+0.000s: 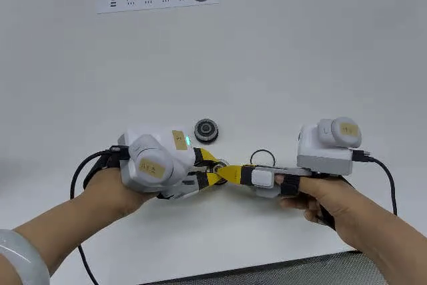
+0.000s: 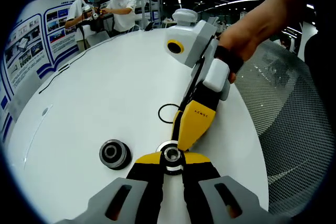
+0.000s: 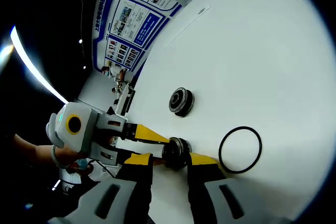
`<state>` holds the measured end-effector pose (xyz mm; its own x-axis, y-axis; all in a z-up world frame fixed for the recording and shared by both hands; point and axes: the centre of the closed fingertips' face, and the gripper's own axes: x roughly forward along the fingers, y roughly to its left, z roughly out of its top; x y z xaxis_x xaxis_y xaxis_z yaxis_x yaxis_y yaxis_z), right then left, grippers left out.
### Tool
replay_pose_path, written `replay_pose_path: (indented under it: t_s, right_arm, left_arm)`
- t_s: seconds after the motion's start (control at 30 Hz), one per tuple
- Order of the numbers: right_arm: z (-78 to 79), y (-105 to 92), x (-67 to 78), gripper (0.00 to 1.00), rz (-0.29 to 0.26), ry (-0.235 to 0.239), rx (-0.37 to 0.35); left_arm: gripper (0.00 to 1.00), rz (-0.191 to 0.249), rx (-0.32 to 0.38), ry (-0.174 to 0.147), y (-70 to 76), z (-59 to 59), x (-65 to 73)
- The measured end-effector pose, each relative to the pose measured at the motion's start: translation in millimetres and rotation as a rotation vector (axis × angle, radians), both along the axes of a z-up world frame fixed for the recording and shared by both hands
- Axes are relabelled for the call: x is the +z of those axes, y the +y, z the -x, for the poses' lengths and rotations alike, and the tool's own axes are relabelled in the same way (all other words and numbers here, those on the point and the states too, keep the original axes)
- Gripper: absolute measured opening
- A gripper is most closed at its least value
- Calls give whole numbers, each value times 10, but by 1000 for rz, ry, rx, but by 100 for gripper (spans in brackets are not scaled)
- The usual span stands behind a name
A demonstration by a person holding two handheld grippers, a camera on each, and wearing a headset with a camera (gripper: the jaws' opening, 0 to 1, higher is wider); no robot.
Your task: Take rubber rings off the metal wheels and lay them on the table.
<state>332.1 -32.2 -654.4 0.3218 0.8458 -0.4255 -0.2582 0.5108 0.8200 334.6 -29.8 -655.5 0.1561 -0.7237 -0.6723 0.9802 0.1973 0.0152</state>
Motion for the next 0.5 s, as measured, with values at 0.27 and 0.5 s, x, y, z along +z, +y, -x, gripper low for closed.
replay_pose_path:
  t_s: [0.27, 0.5]
  right_arm:
    - [-5, -24, 4, 25, 7, -9, -2]
    - [-9, -39, -25, 20, 11, -8, -5]
  left_arm:
    - [13, -2, 0, -1, 2, 0, -1]
    - [13, -1, 0, -1, 3, -1, 0]
